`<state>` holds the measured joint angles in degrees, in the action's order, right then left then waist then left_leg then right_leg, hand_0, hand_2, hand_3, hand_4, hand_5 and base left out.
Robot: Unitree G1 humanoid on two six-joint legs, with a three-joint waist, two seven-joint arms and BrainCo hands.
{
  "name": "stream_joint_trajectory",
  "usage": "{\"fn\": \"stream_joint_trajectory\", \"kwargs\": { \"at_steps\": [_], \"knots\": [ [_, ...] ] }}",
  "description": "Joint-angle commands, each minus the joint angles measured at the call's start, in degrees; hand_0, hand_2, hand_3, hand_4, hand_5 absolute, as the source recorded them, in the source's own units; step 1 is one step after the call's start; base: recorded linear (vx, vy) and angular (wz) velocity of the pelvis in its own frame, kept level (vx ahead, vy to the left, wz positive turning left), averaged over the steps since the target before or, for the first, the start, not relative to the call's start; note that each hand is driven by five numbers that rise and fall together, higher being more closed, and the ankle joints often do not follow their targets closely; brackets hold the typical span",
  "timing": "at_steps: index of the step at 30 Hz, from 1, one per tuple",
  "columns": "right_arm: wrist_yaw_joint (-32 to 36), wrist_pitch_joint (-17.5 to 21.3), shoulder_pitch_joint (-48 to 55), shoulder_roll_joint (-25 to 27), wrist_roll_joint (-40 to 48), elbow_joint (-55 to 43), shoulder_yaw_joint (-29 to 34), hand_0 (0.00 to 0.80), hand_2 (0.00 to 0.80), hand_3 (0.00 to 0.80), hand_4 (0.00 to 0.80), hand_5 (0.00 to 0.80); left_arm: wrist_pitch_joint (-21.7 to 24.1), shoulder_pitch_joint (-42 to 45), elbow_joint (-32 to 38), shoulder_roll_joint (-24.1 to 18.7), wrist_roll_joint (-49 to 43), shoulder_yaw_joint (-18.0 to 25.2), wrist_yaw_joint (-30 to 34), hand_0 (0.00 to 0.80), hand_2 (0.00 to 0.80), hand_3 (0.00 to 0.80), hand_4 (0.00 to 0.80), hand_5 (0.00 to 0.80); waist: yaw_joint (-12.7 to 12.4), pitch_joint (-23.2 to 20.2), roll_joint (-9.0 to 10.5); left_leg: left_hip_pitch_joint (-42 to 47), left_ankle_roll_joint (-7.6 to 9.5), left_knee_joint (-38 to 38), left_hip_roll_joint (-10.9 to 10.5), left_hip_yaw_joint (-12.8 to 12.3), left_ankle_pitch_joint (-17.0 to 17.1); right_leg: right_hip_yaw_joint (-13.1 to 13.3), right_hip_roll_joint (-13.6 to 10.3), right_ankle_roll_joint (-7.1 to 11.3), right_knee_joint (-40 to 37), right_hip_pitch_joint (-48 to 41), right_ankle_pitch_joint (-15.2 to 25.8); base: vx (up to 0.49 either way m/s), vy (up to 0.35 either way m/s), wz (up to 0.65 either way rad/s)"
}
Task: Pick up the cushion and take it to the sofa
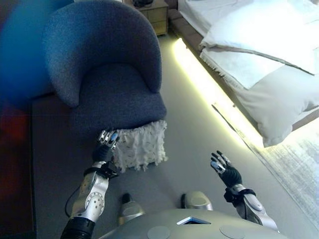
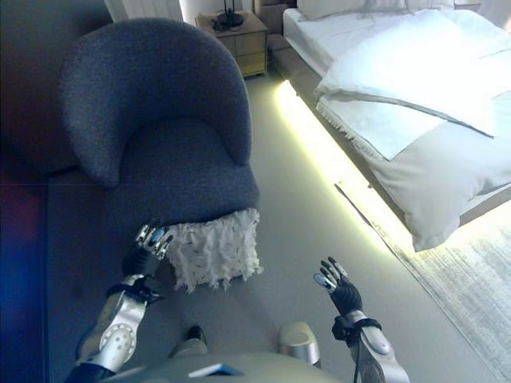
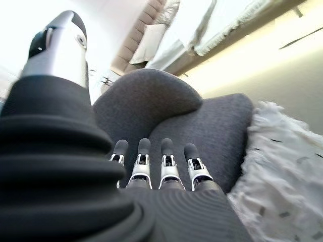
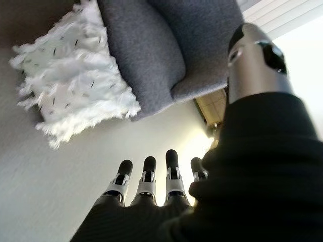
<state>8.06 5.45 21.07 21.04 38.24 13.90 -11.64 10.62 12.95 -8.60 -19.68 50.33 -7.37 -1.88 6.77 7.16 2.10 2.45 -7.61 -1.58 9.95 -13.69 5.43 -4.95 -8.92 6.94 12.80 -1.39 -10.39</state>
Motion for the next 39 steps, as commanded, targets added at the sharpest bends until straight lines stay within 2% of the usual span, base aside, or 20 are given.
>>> {"fn": "stream_joint_trajectory", "kwargs": {
  "at_steps": [1, 3, 4, 6, 7, 8, 9, 11, 14, 15, 16, 18, 20, 21, 25, 26, 27, 31, 37, 39],
  "knots": [
    [-0.1, 2.0, -4.3, 1.8, -1.2, -2.1, 1.7, 0.0, 0.0, 0.0, 0.0, 0.0, 2.3, -1.9, 0.6, -0.5, -0.5, -0.1, 1.5, 0.0, 0.0, 0.0, 0.0, 0.0, -1.4, 0.2, -1.63, -5.7, -0.21, -3.4, 4.8, 1.7, 2.4, -0.5, 3.1, -2.85, -1.9, -2.2, 0.4, 0.275, 0.194, 0.22],
    [-2.6, 2.0, -6.9, 1.3, 0.0, -3.2, -0.5, 0.0, 0.0, 0.0, 0.0, 0.0, 0.9, -1.3, 1.7, -1.3, -1.9, 0.4, 1.6, 0.0, 0.0, 0.0, 0.0, 0.0, -3.7, 0.8, -0.9, -6.4, 0.67, -2.3, 2.3, 5.9, 1.7, -0.5, 1.6, -1.8, -0.7, -2.4, -0.1, 0.298, 0.184, 0.24],
    [-3.4, 1.6, -8.1, 0.9, 1.0, -3.8, -1.2, 0.0, 0.0, 0.0, 0.0, 0.0, 0.3, -0.7, 2.0, -1.7, -2.8, 0.8, 1.9, 0.0, 0.0, 0.0, 0.0, 0.0, -4.8, 0.9, -0.66, -7.5, 1.24, 0.5, 1.4, 7.3, 0.4, -0.5, 0.7, -1.18, 0.0, -2.5, 0.0, 0.368, 0.202, 0.1],
    [-3.5, 1.0, -8.4, 0.0, 2.3, -4.6, -1.4, 0.0, 0.0, 0.0, 0.0, 0.0, -0.4, 0.2, 2.2, -2.3, -4.9, 1.4, 2.3, 0.0, 0.0, 0.0, 0.0, 0.0, -5.8, 0.8, 0.34, -9.5, 2.68, 5.9, -0.3, 7.8, -2.4, -0.7, -1.6, 0.27, 0.7, -3.3, 0.9, 0.355, 0.189, -0.1],
    [-3.1, 0.8, -8.5, -0.6, 2.6, -4.6, -1.7, 0.0, 0.0, 0.0, 0.0, 0.0, -0.4, 0.7, 2.3, -2.6, -5.9, 1.9, 2.7, 0.0, 0.0, 0.0, 0.0, 0.0, -6.3, 0.7, 0.92, -10.0, 3.69, 7.8, -1.3, 7.9, -3.8, -1.2, -3.2, 1.2, 1.8, -3.3, 2.3, 0.371, 0.229, -0.11],
    [-3.2, 0.8, -8.4, -1.3, 2.3, -4.8, -2.2, 0.0, 0.0, 0.0, 0.0, 0.0, -0.9, 1.5, 2.6, -2.9, -6.1, 2.7, 3.6, 0.0, 0.0, 0.0, 0.0, 0.0, -7.0, 0.5, 1.63, -10.0, 5.23, 9.1, -3.0, 7.3, -5.5, -1.6, -6.1, 2.0, 4.6, -3.2, 6.0, 0.377, 0.263, -0.08],
    [-3.5, 0.9, -8.3, -1.7, 2.0, -4.9, -2.5, 0.0, 0.0, 0.0, 0.0, 0.0, -1.4, 1.8, 2.8, -2.9, -6.0, 3.0, 4.2, 0.0, 0.0, 0.0, 0.0, 0.0, -7.4, 0.1, 1.7, -9.9, 5.96, 9.2, -3.6, 6.9, -6.0, -1.7, -7.2, 2.14, 5.9, -2.9, 8.2, 0.408, 0.337, -0.06],
    [-3.4, 2.6, -8.0, -3.4, 2.7, -3.4, -2.7, 0.0, 0.0, 0.0, 0.0, 0.0, -2.3, 1.6, 3.3, -3.6, -7.9, 3.1, 5.6, 0.0, 0.0, 0.0, 0.0, 0.0, -7.9, -0.6, 1.76, -8.2, 8.75, 8.4, -6.4, 5.4, -7.6, -1.6, -10.7, 2.14, 14.3, -1.7, 14.9, 0.365, 0.372, -0.1],
    [-5.2, 3.7, -6.3, -4.7, 1.9, -3.5, -2.9, 0.0, 0.0, 0.0, 0.0, 0.0, -2.9, 0.8, 4.1, -5.0, -8.9, 2.0, 5.5, 0.0, 0.0, 0.0, 0.0, 0.0, -7.0, -0.8, 0.97, -4.8, 10.59, 7.3, -9.3, 4.5, -9.7, -0.1, -12.8, 2.12, 25.9, 3.4, 18.0, 0.321, 0.357, -0.13],
    [-5.5, 3.8, -5.6, -4.8, 1.6, -3.6, -3.0, 0.0, 0.0, 0.0, 0.0, 0.0, -3.3, 0.4, 4.6, -5.5, -8.8, 2.1, 5.2, 0.0, 0.0, 0.0, 0.0, 0.0, -6.5, -0.7, 0.65, -3.9, 11.02, 7.1, -9.9, 3.7, -10.2, -0.1, -13.4, 2.09, 27.5, 5.7, 19.1, 0.219, 0.289, -0.08],
    [-5.7, 4.0, -5.1, -4.8, 1.5, -3.5, -3.0, 0.0, 0.0, 0.0, 0.0, 0.0, -3.3, 0.2, 4.8, -5.9, -8.6, 2.2, 5.2, 0.0, 0.0, 0.0, 0.0, 0.0, -6.2, -0.6, 0.47, -3.3, 11.21, 6.9, -10.1, 3.2, -10.6, -0.2, -13.5, 2.03, 27.3, 7.1, 19.3, 0.205, 0.198, -0.18],
    [-5.9, 4.1, -4.2, -4.8, 1.3, -3.1, -2.4, 0.0, 0.0, 0.0, 0.0, 0.0, -3.6, -0.1, 4.9, -6.4, -7.1, 2.9, 6.1, 0.0, 0.0, 0.0, 0.0, 0.0, -5.4, -0.3, 0.24, -2.2, 10.98, 6.2, -10.2, 2.0, -10.8, -1.0, -12.2, 2.03, 22.0, 8.9, 19.2, 0.206, 0.057, -0.27],
    [-5.5, 4.0, -3.3, -4.7, 1.8, -3.3, -1.4, 0.0, 0.0, 0.0, 0.0, 0.0, -3.0, -0.1, 4.5, -6.8, -6.7, 3.0, 6.0, 0.0, 0.0, 0.0, 0.0, 0.0, -4.4, 0.2, 0.55, -2.0, 10.71, 6.3, -9.7, 1.6, -10.5, -1.6, -9.9, 1.74, 11.0, 9.3, 19.9, 0.142, -0.121, -0.27],
    [-5.5, 4.1, -3.0, -4.6, 2.2, -3.4, -1.2, 0.0, 0.0, 0.0, 0.0, 0.0, -3.0, -0.1, 4.6, -7.0, -6.5, 2.7, 5.7, 0.0, 0.0, 0.0, 0.0, 0.0, -4.0, 0.5, 1.06, -1.7, 10.49, 6.6, -9.7, 1.6, -11.1, -1.3, -9.4, 2.46, 6.4, 9.3, 21.1, 0.123, -0.157, -0.2],
    [-5.4, 5.7, -2.4, -4.6, 4.5, -2.5, -0.4, 0.0, 0.0, 0.0, 0.0, 0.0, -2.5, -0.3, 4.3, -7.4, -6.4, 1.2, 6.2, 0.0, 0.0, 0.0, 0.0, 0.0, -2.2, 0.8, 3.38, -0.7, 10.16, 7.4, -10.6, 3.8, -13.9, 3.9, -7.9, 5.4, -6.1, 11.5, 26.1, 0.189, -0.137, -0.21],
    [-5.2, 5.8, -2.4, -4.7, 4.8, -1.6, 0.0, 0.0, 0.0, 0.0, 0.0, 0.0, -2.7, -0.2, 4.5, -7.4, -6.5, 0.9, 6.1, 0.0, 0.0, 0.0, 0.0, 0.0, -1.9, 0.8, 3.85, -0.2, 10.19, 7.3, -10.9, 5.1, -14.5, 5.4, -7.0, 5.78, -9.7, 12.3, 26.1, 0.245, -0.1, 0.11],
    [-5.3, 5.7, -2.5, -4.9, 4.9, -1.0, 0.3, 0.0, 0.0, 0.0, 0.0, 0.0, -2.8, -0.2, 4.4, -7.2, -6.9, 0.6, 6.0, 0.0, 0.0, 0.0, 0.0, 0.0, -1.6, 0.8, 4.01, 0.3, 10.27, 7.4, -11.1, 6.0, -15.0, 5.8, -6.4, 5.9, -12.5, 12.6, 26.0, 0.255, -0.087, 0.09],
    [-5.5, 5.1, -2.9, -4.8, 5.7, -0.1, 1.2, 0.0, 0.0, 0.0, 0.0, 0.0, -3.4, 1.5, 4.7, -6.3, -8.0, 0.5, 6.5, 0.0, 0.0, 0.0, 0.0, 0.0, -2.0, 0.8, 5.05, 2.2, 11.07, 8.6, -12.2, 8.3, -17.1, 4.6, -5.1, 5.89, -15.9, 12.3, 25.9, 0.278, -0.095, 0.37],
    [-4.8, 4.6, -2.3, -5.1, 5.6, 0.2, 1.7, 0.0, 0.0, 0.0, 0.0, 0.0, -3.4, 3.0, 4.7, -5.7, -9.9, 0.7, 8.2, 0.0, 0.0, 0.0, 0.0, 0.0, -2.0, 0.2, 5.47, 4.6, 10.96, 10.0, -11.8, 7.8, -19.5, 3.0, -6.0, 5.56, -14.3, 12.0, 25.8, 0.279, -0.12, 0.17],
    [-4.2, 4.3, -2.4, -4.9, 5.4, 0.3, 1.6, 0.0, 0.0, 0.0, 0.0, 0.0, -2.9, 3.2, 4.8, -5.5, -10.0, 0.7, 8.0, 0.0, 0.0, 0.0, 0.0, 0.0, -2.0, 0.0, 5.43, 5.7, 10.85, 10.7, -11.3, 7.3, -20.7, 1.7, -6.1, 5.41, -12.3, 12.1, 24.3, 0.317, -0.186, -0.04]
  ]
}}
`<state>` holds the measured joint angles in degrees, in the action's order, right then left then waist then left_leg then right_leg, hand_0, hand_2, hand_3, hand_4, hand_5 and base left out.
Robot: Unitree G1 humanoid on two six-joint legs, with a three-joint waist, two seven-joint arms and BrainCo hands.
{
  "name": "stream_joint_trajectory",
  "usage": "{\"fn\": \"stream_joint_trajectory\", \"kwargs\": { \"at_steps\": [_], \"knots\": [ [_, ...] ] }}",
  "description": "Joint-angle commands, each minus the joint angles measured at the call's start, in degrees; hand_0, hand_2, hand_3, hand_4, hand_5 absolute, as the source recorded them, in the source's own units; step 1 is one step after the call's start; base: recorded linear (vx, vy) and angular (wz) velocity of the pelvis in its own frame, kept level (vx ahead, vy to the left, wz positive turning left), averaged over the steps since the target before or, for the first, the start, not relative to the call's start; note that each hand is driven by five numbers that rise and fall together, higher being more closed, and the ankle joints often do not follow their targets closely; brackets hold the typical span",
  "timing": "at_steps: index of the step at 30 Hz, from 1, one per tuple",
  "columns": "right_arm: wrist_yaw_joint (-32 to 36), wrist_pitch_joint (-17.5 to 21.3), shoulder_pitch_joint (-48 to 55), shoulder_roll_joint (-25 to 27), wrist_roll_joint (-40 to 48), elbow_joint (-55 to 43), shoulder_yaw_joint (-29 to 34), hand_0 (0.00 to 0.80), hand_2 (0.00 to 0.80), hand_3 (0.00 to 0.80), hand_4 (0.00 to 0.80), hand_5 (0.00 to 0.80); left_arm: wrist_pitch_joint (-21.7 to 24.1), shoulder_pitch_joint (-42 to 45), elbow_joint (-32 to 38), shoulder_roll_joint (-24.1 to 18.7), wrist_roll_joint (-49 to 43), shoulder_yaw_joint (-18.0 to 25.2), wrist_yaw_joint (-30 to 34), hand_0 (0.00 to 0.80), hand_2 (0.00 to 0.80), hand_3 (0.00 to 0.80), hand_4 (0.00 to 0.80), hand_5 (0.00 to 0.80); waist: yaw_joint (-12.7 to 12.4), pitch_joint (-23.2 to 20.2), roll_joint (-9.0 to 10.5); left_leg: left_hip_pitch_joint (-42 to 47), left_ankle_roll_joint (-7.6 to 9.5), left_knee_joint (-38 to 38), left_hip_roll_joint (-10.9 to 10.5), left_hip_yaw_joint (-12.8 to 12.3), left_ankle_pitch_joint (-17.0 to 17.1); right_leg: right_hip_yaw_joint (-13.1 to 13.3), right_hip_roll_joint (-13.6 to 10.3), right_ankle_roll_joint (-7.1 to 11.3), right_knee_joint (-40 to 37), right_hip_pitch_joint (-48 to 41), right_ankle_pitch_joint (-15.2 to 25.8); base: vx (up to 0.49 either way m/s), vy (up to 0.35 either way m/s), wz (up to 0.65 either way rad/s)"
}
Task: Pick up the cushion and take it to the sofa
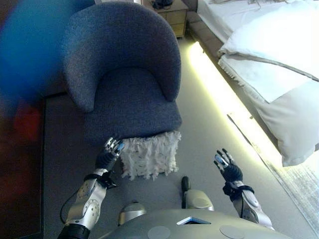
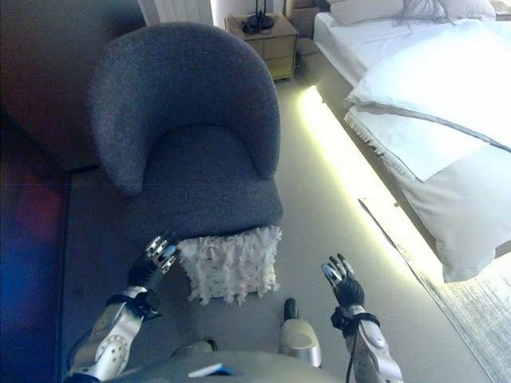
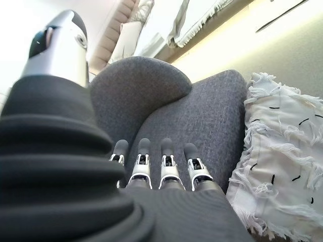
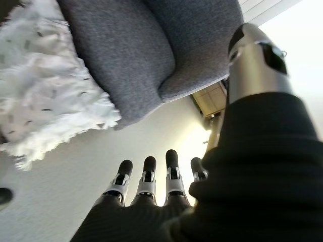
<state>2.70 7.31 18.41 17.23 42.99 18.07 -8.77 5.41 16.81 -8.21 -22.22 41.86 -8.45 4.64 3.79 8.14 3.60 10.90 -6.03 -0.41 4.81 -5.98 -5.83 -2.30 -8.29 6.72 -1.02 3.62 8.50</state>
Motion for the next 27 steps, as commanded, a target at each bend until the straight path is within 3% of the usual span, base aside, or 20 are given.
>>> {"fn": "stream_joint_trajectory", "kwargs": {
  "at_steps": [1, 4, 5, 8, 11, 12, 13, 15, 17, 20, 24, 27],
  "knots": [
    [1.5, 2.2, 0.1, -0.9, 0.5, -3.7, -1.4, 0.0, 0.0, 0.0, 0.0, 0.0, 2.9, -0.7, 4.3, -2.8, -1.3, 1.8, 0.9, 0.0, 0.0, 0.0, 0.0, 0.0, 1.0, -1.1, 3.72, -2.3, 9.45, 10.0, -5.9, -1.3, -10.1, -2.0, -6.5, 5.4, 1.8, 6.6, 3.8, 0.294, -0.194, -0.05],
    [0.3, 1.7, -0.7, -0.1, 0.4, -4.0, -2.4, 0.0, 0.0, 0.0, 0.0, 0.0, 3.1, -0.7, 4.1, -2.4, 1.0, 1.9, -0.4, 0.0, 0.0, 0.0, 0.0, 0.0, 1.6, -1.6, 3.33, -0.5, 8.52, 12.5, -4.0, -3.0, -10.9, -2.9, -5.3, 4.77, 5.9, 7.7, 2.3, 0.343, -0.229, -0.25],
    [0.1, 1.5, -0.9, 0.2, 0.3, -4.3, -2.8, 0.0, 0.0, 0.0, 0.0, 0.0, 3.0, -0.9, 3.4, -2.1, 1.8, 2.2, -0.7, 0.0, 0.0, 0.0, 0.0, 0.0, 2.0, -1.9, 2.97, 0.4, 7.96, 13.4, -2.9, -3.5, -9.2, -2.8, -4.6, 3.94, 7.4, 8.0, 1.5, 0.342, -0.245, -0.22],
    [2.1, -0.9, -1.0, 1.8, 0.3, -5.8, -2.9, 0.0, 0.0, 0.0, 0.0, 0.0, 4.0, -1.8, 3.0, -0.9, 3.5, 3.1, -1.1, 0.0, 0.0, 0.0, 0.0, 0.0, 3.1, -3.2, 1.99, -1.2, 3.36, 23.1, 1.9, -4.0, 3.4, -2.4, 0.2, 0.03, 8.0, 6.1, -2.9, 0.3, -0.281, -0.2],
    [3.1, -1.0, -1.4, 3.8, -2.0, -4.4, -2.3, 0.0, 0.0, 0.0, 0.0, 0.0, 3.6, -2.5, 4.3, 0.7, 5.9, 2.6, -2.9, 0.0, 0.0, 0.0, 0.0, 0.0, 2.8, -2.8, 2.36, -9.7, 2.33, 40.4, 4.1, -3.7, 8.0, -1.9, 1.9, -3.79, 7.5, 2.0, -5.6, 0.263, -0.266, -0.27],
    [3.3, -0.8, -1.5, 4.1, -1.9, -4.3, -2.1, 0.0, 0.0, 0.0, 0.0, 0.0, 3.2, -2.7, 4.3, 0.9, 6.2, 2.5, -3.0, 0.0, 0.0, 0.0, 0.0, 0.0, 2.7, -2.7, 2.5, -11.4, 2.13, 41.8, 5.1, -4.1, 8.9, -2.1, 2.0, -4.36, 7.6, 1.4, -6.1, 0.27, -0.247, -0.06],
    [3.9, -0.3, -1.5, 4.5, -0.5, -4.1, -1.6, 0.0, 0.0, 0.0, 0.0, 0.0, 2.4, -3.2, 4.4, 1.3, 6.5, 2.0, -3.1, 0.0, 0.0, 0.0, 0.0, 0.0, 2.5, -1.9, 2.84, -15.3, 2.28, 44.4, 7.4, -4.2, 9.0, -2.6, 2.2, -5.35, 7.9, -0.5, -7.3, 0.23, -0.173, -0.02],
    [4.3, 0.2, -1.6, 4.4, 0.1, -3.7, -1.4, 0.0, 0.0, 0.0, 0.0, 0.0, 2.3, -3.1, 4.3, 1.5, 6.4, 1.6, -2.0, 0.0, 0.0, 0.0, 0.0, 0.0, 2.1, -1.1, 2.86, -16.5, 2.35, 40.8, 8.5, -5.4, 9.6, -3.0, 2.5, -5.74, 8.2, -2.3, -8.7, 0.245, -0.086, -0.02],
    [3.7, 0.3, -1.3, 4.0, -0.5, -3.8, -1.4, 0.0, 0.0, 0.0, 0.0, 0.0, 2.8, -1.9, 4.5, 1.7, 6.3, 1.4, -1.2, 0.0, 0.0, 0.0, 0.0, 0.0, 1.7, -0.2, 2.03, -15.5, 1.85, 28.7, 8.7, -7.1, 12.3, -3.6, 3.1, -5.3, 8.5, -3.8, -10.1, 0.252, 0.042, -0.01],
    [3.7, 0.8, 0.2, 3.9, -0.3, -5.2, -1.3, 0.0, 0.0, 0.0, 0.0, 0.0, 3.0, -0.8, 4.6, 1.9, 6.3, 2.0, 0.2, 0.0, 0.0, 0.0, 0.0, 0.0, 1.0, 0.1, 1.17, -15.0, 1.54, 17.0, 7.2, -4.0, 13.9, -2.6, 3.2, -4.44, 8.8, -4.3, -11.2, 0.19, 0.097, 0.1],
    [3.8, 1.3, 1.6, 3.2, 0.0, -5.9, -0.8, 0.0, 0.0, 0.0, 0.0, 0.0, 2.6, -0.7, 3.5, 2.0, 6.5, 2.8, 1.2, 0.0, 0.0, 0.0, 0.0, 0.0, 0.9, -1.0, 0.44, -12.7, 1.48, 9.2, 4.9, -1.8, 10.1, -1.9, 2.2, -2.89, 8.7, -4.9, -12.1, 0.175, 0.064, -0.05],
    [3.7, 0.9, 3.2, 2.4, -0.4, -7.5, 0.1, 0.0, 0.0, 0.0, 0.0, 0.0, 1.9, -0.8, 4.0, 1.6, 6.6, 3.2, 0.9, 0.0, 0.0, 0.0, 0.0, 0.0, 2.1, -1.8, -0.03, -10.6, 2.32, 7.9, 3.6, -3.9, 5.1, -1.6, 1.0, -1.79, 9.3, -4.5, -12.6, 0.137, 0.088, -0.08]
  ]
}}
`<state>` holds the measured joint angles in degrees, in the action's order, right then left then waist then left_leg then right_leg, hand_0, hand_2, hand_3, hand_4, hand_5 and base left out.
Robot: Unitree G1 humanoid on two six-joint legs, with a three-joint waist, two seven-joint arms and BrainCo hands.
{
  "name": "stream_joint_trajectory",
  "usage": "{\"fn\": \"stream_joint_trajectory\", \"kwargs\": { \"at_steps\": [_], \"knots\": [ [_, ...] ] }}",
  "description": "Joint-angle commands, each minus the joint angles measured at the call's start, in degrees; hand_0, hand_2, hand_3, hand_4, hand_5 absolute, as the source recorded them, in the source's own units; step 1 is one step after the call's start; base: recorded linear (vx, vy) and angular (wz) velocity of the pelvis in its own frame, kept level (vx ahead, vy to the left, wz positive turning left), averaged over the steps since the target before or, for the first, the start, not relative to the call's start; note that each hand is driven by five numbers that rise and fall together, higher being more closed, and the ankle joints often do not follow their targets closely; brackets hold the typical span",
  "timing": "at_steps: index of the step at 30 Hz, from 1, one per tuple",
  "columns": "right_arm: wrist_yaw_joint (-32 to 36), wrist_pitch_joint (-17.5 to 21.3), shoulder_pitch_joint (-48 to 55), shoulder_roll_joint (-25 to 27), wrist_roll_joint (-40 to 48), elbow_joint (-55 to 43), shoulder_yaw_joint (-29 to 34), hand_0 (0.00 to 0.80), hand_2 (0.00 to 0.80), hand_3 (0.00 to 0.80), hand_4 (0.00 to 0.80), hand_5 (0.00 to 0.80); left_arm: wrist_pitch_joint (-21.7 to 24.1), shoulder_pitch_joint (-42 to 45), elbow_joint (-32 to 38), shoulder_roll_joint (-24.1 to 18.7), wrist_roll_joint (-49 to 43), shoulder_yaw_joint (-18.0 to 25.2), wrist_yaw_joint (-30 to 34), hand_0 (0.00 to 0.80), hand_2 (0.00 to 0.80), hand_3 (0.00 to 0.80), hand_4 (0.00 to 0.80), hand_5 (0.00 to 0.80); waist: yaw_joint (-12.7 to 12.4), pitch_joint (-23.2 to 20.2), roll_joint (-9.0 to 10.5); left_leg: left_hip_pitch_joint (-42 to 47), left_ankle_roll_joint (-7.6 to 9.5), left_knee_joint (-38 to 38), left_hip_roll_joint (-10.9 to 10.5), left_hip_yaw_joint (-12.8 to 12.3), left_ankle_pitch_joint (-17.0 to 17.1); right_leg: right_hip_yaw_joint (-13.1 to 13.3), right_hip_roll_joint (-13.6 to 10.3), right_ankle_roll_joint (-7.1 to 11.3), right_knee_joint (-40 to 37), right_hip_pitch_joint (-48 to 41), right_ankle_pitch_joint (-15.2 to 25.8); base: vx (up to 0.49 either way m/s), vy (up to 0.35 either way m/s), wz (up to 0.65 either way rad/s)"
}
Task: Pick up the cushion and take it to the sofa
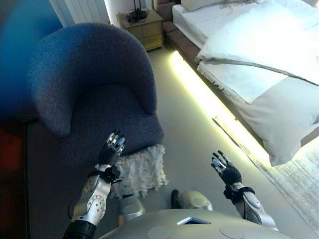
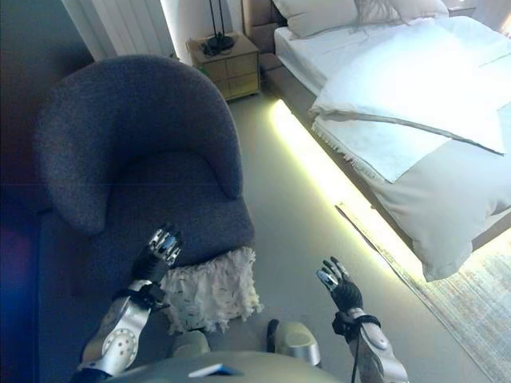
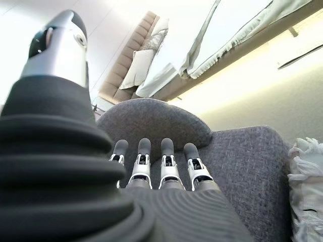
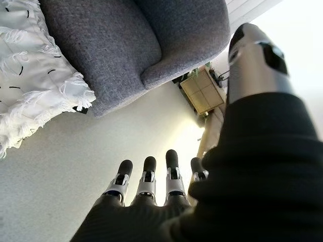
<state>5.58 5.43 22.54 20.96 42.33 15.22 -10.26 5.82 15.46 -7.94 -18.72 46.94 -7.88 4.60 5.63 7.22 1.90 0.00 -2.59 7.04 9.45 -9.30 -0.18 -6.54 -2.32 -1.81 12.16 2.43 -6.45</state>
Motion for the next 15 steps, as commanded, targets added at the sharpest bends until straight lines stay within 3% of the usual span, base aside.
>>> {"fn": "stream_joint_trajectory", "kwargs": {
  "at_steps": [1, 6, 12, 15],
  "knots": [
    [1.0, 2.9, -0.6, -1.5, 0.0, -4.8, 1.7, 0.0, 0.0, 0.0, 0.0, 0.0, 1.8, 0.5, 3.7, -2.2, 1.7, 2.4, 0.8, 0.0, 0.0, 0.0, 0.0, 0.0, 0.5, -1.0, 1.59, 0.5, -0.76, 0.2, -1.5, -1.3, -1.7, 2.7, -5.3, 6.99, -3.9, -3.3, 2.3, 0.108, 0.104, -0.03],
    [-0.4, 3.7, -0.2, -1.8, -0.9, -5.4, 1.0, 0.0, 0.0, 0.0, 0.0, 0.0, 2.3, -0.6, 3.7, -3.4, 1.1, 0.5, -0.5, 0.0, 0.0, 0.0, 0.0, 0.0, 1.3, -0.8, 1.26, 1.0, 0.48, -0.8, -2.9, -2.9, -3.1, 2.1, -6.3, 8.14, -3.6, -2.6, 2.5, 0.083, 0.147, -0.04],
    [-0.7, 4.1, -2.3, -2.4, -1.6, -4.6, -0.5, 0.0, 0.0, 0.0, 0.0, 0.0, 1.6, -0.1, 3.9, -5.2, -2.3, 0.2, -0.4, 0.0, 0.0, 0.0, 0.0, 0.0, -0.7, -0.5, 2.19, 0.5, 2.04, -0.7, -4.3, -3.2, -4.6, 0.1, -8.8, 10.24, -3.3, -3.0, 2.8, 0.077, 0.134, 0.08],
    [-1.2, 4.2, -4.5, -2.5, -2.8, -3.9, -2.2, 0.0, 0.0, 0.0, 0.0, 0.0, 0.6, -1.2, 2.5, -6.9, -7.3, -0.7, -1.7, 0.0, 0.0, 0.0, 0.0, 0.0, -2.2, 0.7, 2.58, -1.1, 3.62, 1.1, -5.3, -4.0, -5.9, -2.5, -11.9, 10.59, 4.5, -0.1, 4.3, 0.006, 0.116, 0.03]
  ]
}}
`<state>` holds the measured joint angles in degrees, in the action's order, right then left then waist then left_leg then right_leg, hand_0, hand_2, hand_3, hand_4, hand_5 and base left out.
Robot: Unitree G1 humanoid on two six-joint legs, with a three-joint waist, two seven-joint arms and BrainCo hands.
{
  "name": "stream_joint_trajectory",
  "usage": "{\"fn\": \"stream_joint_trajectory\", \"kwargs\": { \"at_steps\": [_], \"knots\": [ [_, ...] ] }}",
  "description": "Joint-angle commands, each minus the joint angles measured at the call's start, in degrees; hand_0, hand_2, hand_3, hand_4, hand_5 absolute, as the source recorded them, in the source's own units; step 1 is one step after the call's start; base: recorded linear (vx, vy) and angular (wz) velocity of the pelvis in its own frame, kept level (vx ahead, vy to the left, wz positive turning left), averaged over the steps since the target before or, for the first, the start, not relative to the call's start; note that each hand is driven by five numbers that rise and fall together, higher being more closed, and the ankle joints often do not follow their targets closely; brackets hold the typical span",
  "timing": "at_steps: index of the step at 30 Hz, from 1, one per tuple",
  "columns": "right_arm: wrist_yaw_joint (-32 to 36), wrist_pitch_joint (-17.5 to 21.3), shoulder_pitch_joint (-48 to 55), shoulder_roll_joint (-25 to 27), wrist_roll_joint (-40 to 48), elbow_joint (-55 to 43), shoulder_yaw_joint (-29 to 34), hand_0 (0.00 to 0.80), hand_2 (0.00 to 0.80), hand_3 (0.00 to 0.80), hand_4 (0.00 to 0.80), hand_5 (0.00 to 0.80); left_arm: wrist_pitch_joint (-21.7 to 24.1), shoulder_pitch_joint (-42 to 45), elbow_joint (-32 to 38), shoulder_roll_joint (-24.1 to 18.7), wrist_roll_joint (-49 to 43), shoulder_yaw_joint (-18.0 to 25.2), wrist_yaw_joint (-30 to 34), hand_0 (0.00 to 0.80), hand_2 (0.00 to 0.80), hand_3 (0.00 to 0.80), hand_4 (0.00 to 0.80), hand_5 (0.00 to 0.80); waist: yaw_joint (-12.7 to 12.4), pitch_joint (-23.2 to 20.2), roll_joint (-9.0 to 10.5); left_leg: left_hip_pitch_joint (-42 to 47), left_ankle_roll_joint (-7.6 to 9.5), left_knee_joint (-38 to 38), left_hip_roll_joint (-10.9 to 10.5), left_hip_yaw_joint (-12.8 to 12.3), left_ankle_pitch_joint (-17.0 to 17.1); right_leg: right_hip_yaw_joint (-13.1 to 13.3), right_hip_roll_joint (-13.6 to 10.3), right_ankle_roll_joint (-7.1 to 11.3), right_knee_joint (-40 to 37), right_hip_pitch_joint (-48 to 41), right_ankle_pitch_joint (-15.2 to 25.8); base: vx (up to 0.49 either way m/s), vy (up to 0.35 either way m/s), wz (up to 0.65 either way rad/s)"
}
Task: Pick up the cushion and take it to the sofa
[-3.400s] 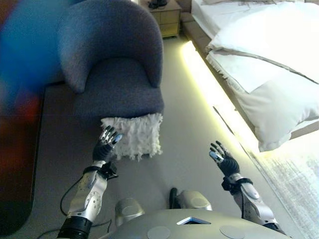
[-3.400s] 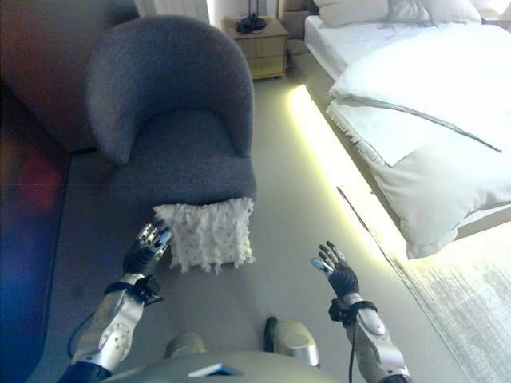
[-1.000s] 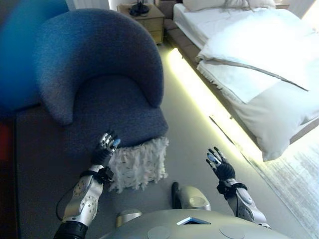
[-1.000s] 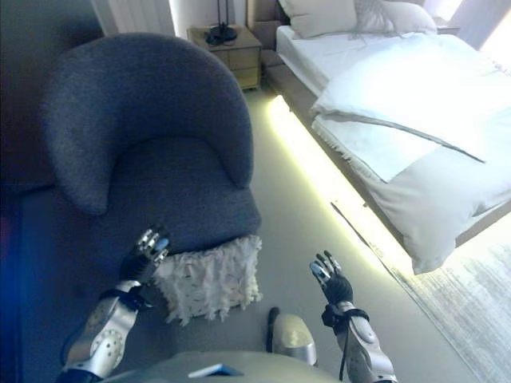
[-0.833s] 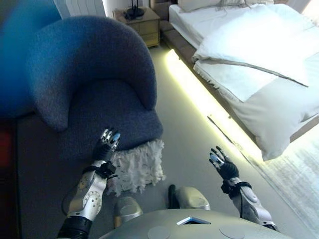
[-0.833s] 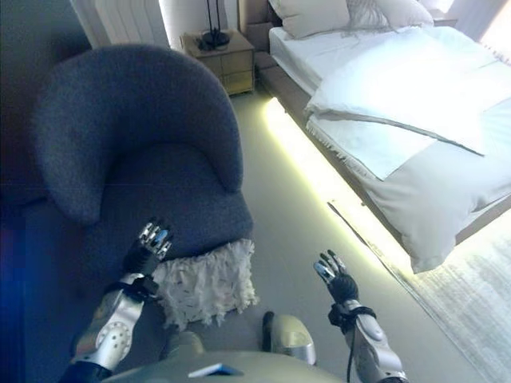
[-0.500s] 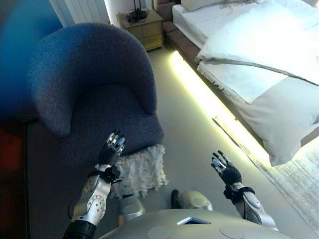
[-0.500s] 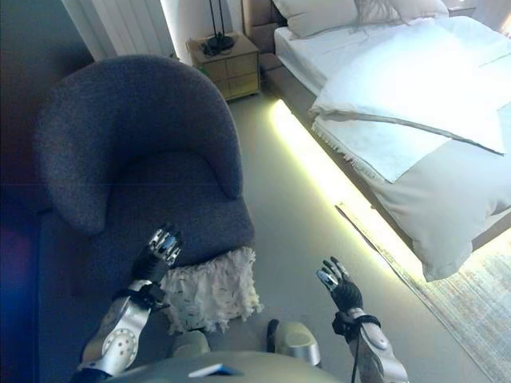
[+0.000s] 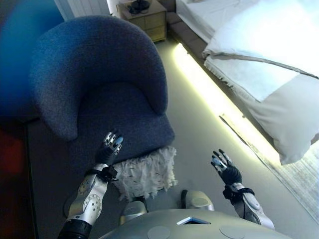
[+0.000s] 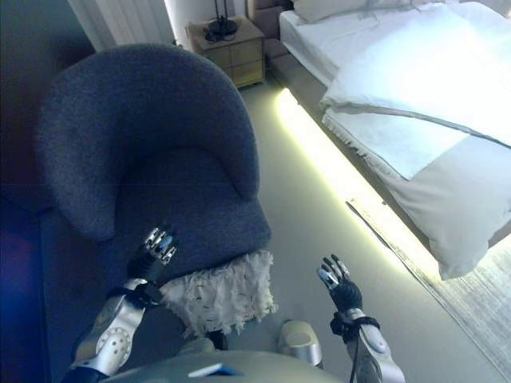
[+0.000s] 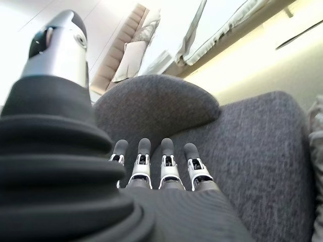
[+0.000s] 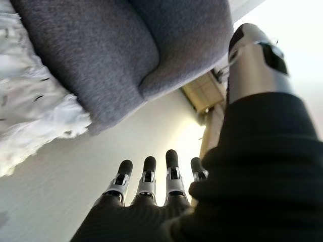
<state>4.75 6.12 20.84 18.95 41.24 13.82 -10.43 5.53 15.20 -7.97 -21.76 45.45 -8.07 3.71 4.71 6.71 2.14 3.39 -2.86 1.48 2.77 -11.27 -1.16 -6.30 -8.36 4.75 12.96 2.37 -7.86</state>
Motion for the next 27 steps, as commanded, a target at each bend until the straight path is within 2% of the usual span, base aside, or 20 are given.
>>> {"fn": "stream_joint_trajectory", "kwargs": {
  "at_steps": [1, 3, 5, 6, 7, 8, 11, 14, 15, 18, 20, 22, 23, 25, 27],
  "knots": [
    [-0.5, 3.6, -4.2, -0.4, -2.5, -1.6, -2.9, 0.0, 0.0, 0.0, 0.0, 0.0, 1.3, -1.8, 1.1, -4.6, -7.3, -0.4, -0.8, 0.0, 0.0, 0.0, 0.0, 0.0, -1.9, 2.3, 2.07, -4.7, 4.39, 7.1, 1.4, -2.5, -5.2, -3.6, -7.8, 3.73, 9.2, 3.1, 7.6, 0.051, 0.126, -0.19],
    [-0.8, 3.5, -5.5, -0.3, -3.1, -0.3, -3.9, 0.0, 0.0, 0.0, 0.0, 0.0, 1.2, -2.6, -0.7, -5.1, -9.0, -0.1, -1.3, 0.0, 0.0, 0.0, 0.0, 0.0, -2.7, 3.3, 1.87, -4.5, 3.95, 7.8, 1.4, -2.2, -6.3, -4.0, -9.7, 3.95, 11.4, 4.5, 7.8, 0.056, 0.033, -0.37],
    [-0.9, 3.9, -9.1, -0.1, -3.3, 2.2, -5.3, 0.0, 0.0, 0.0, 0.0, 0.0, 2.0, -5.5, -2.8, -5.6, -11.2, -0.4, -3.1, 0.0, 0.0, 0.0, 0.0, 0.0, -3.8, 4.4, 1.55, -7.2, 2.97, 10.2, 2.2, -1.7, -6.3, -4.5, -10.8, 3.55, 7.5, 5.9, 8.1, -0.155, -0.097, -0.22],
    [-1.1, 4.1, -13.7, 0.1, -3.0, 4.5, -6.1, 0.0, 0.0, 0.0, 0.0, 0.0, 3.1, -9.5, -5.1, -6.3, -11.9, -1.5, -5.2, 0.0, 0.0, 0.0, 0.0, 0.0, -4.1, 6.3, 1.44, -11.1, 2.22, 12.8, 3.0, -0.7, -6.5, -3.6, -10.9, 3.71, 4.5, 8.1, 8.7, -0.389, -0.149, -0.09],
    [-1.4, 4.4, -16.4, 0.2, -3.1, 5.7, -6.3, 0.0, 0.0, 0.0, 0.0, 0.0, 4.3, -12.3, -6.9, -6.6, -12.4, -2.2, -6.2, 0.0, 0.0, 0.0, 0.0, 0.0, -4.1, 7.5, 1.47, -14.5, 2.22, 14.6, 3.5, -0.4, -5.5, -3.0, -10.6, 3.31, 3.0, 10.3, 10.1, -0.469, -0.179, -0.09],
    [-2.1, 4.8, -19.1, 0.8, -3.1, 6.8, -7.2, 0.0, 0.0, 0.0, 0.0, 0.0, 5.4, -15.2, -8.8, -6.7, -12.8, -3.2, -7.2, 0.0, 0.0, 0.0, 0.0, 0.0, -4.3, 9.2, 1.41, -18.3, 1.6, 18.0, 4.2, 1.1, -5.7, -2.9, -10.0, 3.34, 3.0, 11.8, 9.3, -0.367, -0.157, -0.08],
    [-4.1, 3.4, -23.2, 3.1, -5.4, 6.6, -9.0, 0.0, 0.0, 0.0, 0.0, 0.0, 7.0, -19.5, -10.9, -6.2, -12.9, -6.0, -11.6, 0.0, 0.0, 0.0, 0.0, 0.0, -5.0, 12.5, 0.96, -24.5, -0.42, 22.7, 6.1, 2.6, -5.3, -3.5, -10.0, 3.21, 4.8, 14.6, 7.4, -0.193, -0.083, 0.0],
    [-5.6, 2.1, -25.2, 5.1, -7.7, 6.6, -10.0, 0.0, 0.0, 0.0, 0.0, 0.0, 8.5, -22.0, -13.6, -5.0, -13.0, -7.4, -13.7, 0.0, 0.0, 0.0, 0.0, 0.0, -5.4, 14.3, 1.06, -28.4, -1.12, 24.3, 6.3, 3.8, -4.7, -3.7, -10.1, 2.74, 7.4, 18.1, 6.1, -0.121, -0.005, -0.01],
    [-6.2, 1.8, -26.0, 5.5, -8.5, 7.2, -10.5, 0.0, 0.0, 0.0, 0.0, 0.0, 8.6, -22.7, -14.6, -4.7, -13.4, -7.8, -14.4, 0.0, 0.0, 0.0, 0.0, 0.0, -5.6, 14.9, 0.96, -28.5, -1.7, 24.9, 6.4, 4.4, -5.8, -3.5, -10.1, 3.07, 8.6, 18.5, 4.8, -0.075, 0.04, 0.04],
    [-7.1, 1.8, -30.9, 5.5, -9.9, 11.2, -12.3, 0.0, 0.0, 0.0, 0.0, 0.0, 9.0, -26.7, -20.3, -3.4, -17.0, -9.0, -15.8, 0.0, 0.0, 0.0, 0.0, 0.0, -6.5, 16.2, 1.43, -31.3, -1.62, 26.5, 6.5, 4.6, -6.1, -3.5, -10.6, 3.0, 11.8, 21.4, 4.2, -0.105, 0.006, 0.05],
    [-7.3, 1.6, -35.2, 4.4, -11.0, 14.2, -13.4, 0.0, 0.0, 0.0, 0.0, 0.0, 8.8, -30.0, -23.2, -3.2, -19.0, -9.8, -17.0, 0.0, 0.0, 0.0, 0.0, 0.0, -7.0, 18.0, 0.93, -33.3, -1.8, 29.1, 7.3, 4.8, -7.4, -2.4, -11.9, 2.16, 18.5, 26.0, 4.4, -0.114, -0.042, 0.03],
    [-7.6, 0.8, -40.4, 4.2, -11.3, 16.3, -14.3, 0.0, 0.0, 0.0, 0.0, 0.0, 9.1, -33.1, -25.1, -2.8, -19.1, -9.9, -18.9, 0.0, 0.0, 0.0, 0.0, 0.0, -6.4, 19.8, 0.66, -36.3, -2.31, 32.2, 7.9, 5.8, -8.7, 0.7, -11.5, 3.16, 18.3, 30.3, 6.2, -0.165, -0.057, 0.04],
    [-8.4, -0.1, -44.3, 4.3, -11.7, 17.7, -15.4, 0.0, 0.0, 0.0, 0.0, 0.0, 9.4, -35.1, -25.7, -2.5, -17.4, -10.0, -20.3, 0.0, 0.0, 0.0, 0.0, 0.0, -6.3, 20.9, 0.16, -39.0, -2.12, 33.9, 8.0, 6.5, -9.2, 1.5, -10.9, 3.03, 20.9, 33.3, 5.0, -0.172, -0.016, 0.05],
    [-9.6, -1.3, -48.2, 3.8, -12.4, 19.2, -16.5, 0.0, 0.0, 0.0, 0.0, 0.0, 10.2, -36.8, -26.4, -2.0, -15.0, -10.0, -21.8, 0.0, 0.0, 0.0, 0.0, 0.0, -6.5, 21.9, -0.29, -41.9, -2.23, 35.6, 8.5, 6.9, -9.6, 1.4, -10.8, 3.08, 22.1, 35.3, 3.8, -0.118, -0.023, 0.05],
    [-10.8, -2.6, -49.9, 3.8, -13.4, 18.3, -17.1, 0.0, 0.0, 0.0, 0.0, 0.0, 11.4, -38.1, -26.9, -1.0, -14.6, -9.6, -22.7, 0.0, 0.0, 0.0, 0.0, 0.0, -6.6, 22.8, -0.71, -44.6, -2.15, 37.3, 9.4, 6.3, -9.7, 0.2, -11.3, 2.69, 24.9, 37.3, 1.5, -0.058, -0.054, 0.07]
  ]
}}
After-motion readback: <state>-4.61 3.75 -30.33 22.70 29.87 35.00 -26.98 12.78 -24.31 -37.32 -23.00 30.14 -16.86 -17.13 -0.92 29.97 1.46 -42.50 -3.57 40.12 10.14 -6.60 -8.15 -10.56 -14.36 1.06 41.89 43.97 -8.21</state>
